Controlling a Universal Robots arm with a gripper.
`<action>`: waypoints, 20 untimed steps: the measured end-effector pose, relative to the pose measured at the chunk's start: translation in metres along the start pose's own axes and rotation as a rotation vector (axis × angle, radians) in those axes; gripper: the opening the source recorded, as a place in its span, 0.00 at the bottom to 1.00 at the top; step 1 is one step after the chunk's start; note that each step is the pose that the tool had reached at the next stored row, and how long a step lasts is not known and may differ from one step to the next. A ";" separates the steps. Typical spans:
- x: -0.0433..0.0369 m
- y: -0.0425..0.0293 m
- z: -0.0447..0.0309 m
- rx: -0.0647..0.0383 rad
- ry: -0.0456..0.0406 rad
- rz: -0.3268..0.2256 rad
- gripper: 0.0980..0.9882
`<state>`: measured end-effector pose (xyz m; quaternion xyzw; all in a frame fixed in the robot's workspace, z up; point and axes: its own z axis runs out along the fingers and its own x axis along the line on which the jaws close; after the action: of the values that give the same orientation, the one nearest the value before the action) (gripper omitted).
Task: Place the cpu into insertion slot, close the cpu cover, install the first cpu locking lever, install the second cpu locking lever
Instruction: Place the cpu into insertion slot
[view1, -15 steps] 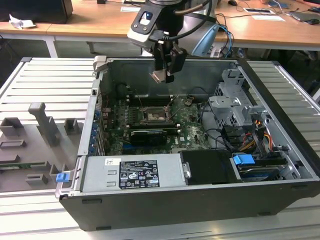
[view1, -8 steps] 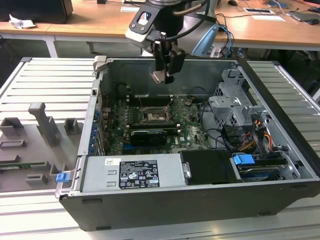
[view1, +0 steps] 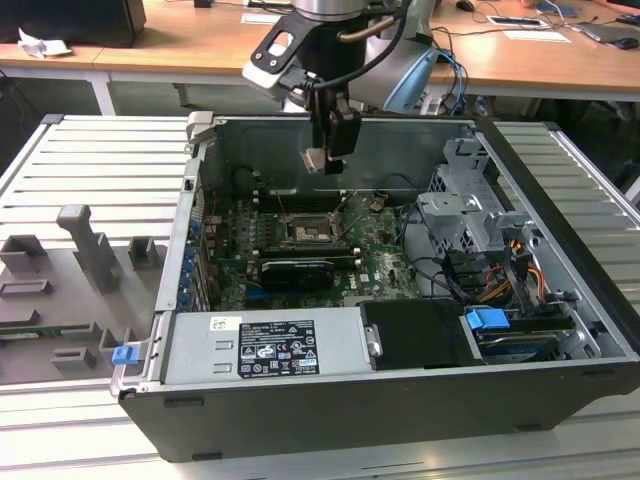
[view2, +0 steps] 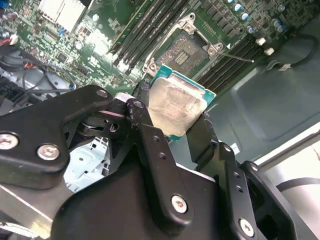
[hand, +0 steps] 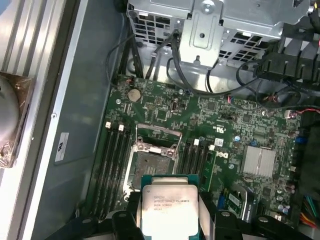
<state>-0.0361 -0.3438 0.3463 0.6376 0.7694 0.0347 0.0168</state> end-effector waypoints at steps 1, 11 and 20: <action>-0.0001 -0.0001 0.0022 0.000 -0.0035 0.002 0.50; -0.0002 -0.0018 0.0240 -0.002 -0.0135 0.118 0.50; 0.0003 -0.0036 0.0482 -0.002 -0.0135 0.118 0.50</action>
<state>-0.0364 -0.3427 0.2980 0.6821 0.7303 0.0320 0.0204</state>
